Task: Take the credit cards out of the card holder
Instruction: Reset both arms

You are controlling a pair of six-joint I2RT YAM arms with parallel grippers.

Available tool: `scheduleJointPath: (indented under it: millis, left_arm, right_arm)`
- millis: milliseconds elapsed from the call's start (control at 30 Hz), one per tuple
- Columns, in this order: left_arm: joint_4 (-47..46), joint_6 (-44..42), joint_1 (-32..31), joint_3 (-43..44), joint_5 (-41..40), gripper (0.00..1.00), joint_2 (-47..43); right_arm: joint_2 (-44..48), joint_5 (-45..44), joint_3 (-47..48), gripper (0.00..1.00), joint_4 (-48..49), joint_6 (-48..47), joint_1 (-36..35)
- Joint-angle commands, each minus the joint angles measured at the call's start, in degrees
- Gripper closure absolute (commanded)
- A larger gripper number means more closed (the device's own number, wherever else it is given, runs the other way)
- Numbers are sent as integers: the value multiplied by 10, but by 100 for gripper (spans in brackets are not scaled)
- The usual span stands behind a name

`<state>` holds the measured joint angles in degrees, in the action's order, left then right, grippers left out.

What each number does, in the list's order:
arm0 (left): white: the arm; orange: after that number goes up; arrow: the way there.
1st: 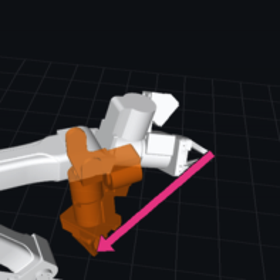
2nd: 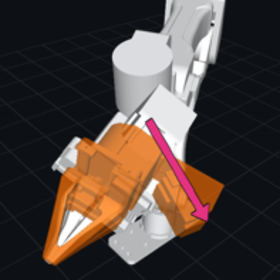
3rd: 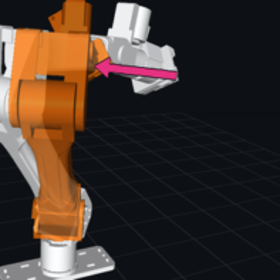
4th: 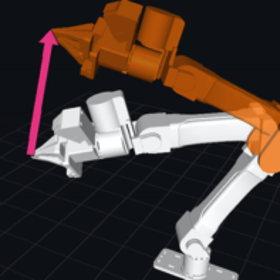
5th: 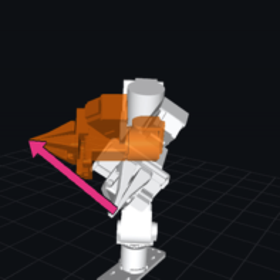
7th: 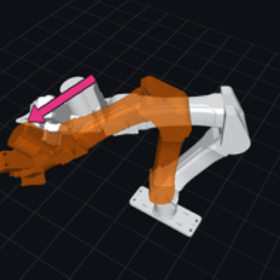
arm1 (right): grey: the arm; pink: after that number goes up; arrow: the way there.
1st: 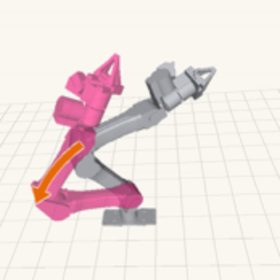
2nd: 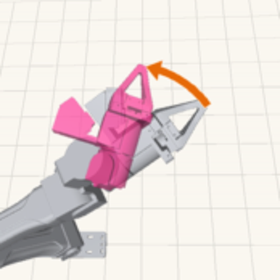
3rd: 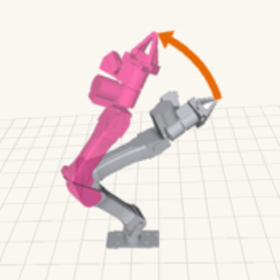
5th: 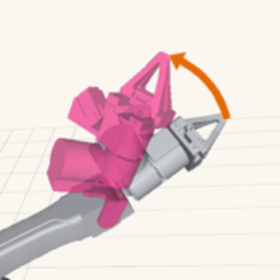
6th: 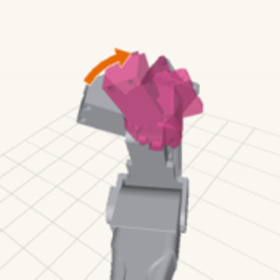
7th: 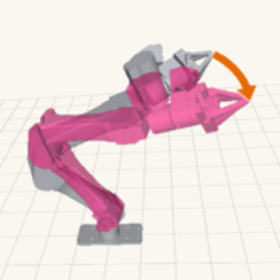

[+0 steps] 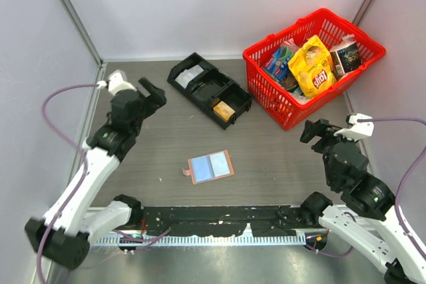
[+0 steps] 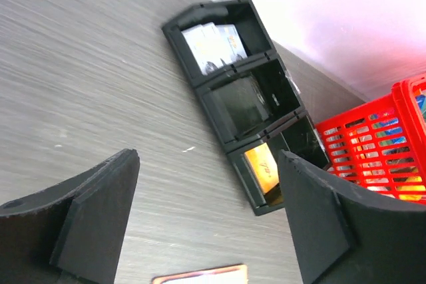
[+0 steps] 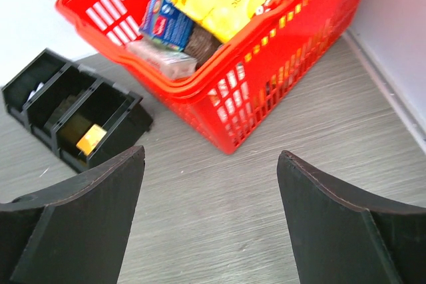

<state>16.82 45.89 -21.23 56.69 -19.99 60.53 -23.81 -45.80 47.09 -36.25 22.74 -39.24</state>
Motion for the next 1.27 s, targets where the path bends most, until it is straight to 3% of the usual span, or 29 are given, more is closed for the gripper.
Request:
scheduleJointPath:
  millis: [0,133,300,500,1233]
  left_arm:
    - [133,-140,4,-30,-85,2,-153]
    - [181,-190,4,-70,-119,0,-327]
    - [198,-174,4,-150,-129,0,-505]
    - [200,-171,4,-174,-135,0,-620]
    - [210,-174,4,-164,-137,0,-611]
  right_arm:
    - [34,-97,14,15,-12,-16,1]
    - [75,-122,-10,15,-6,-20,0]
    - [135,-128,-23,15,2,-15,1]
    - [191,-144,-38,15,2,-11,0]
    - [236,-154,-52,15,9,-12,1]
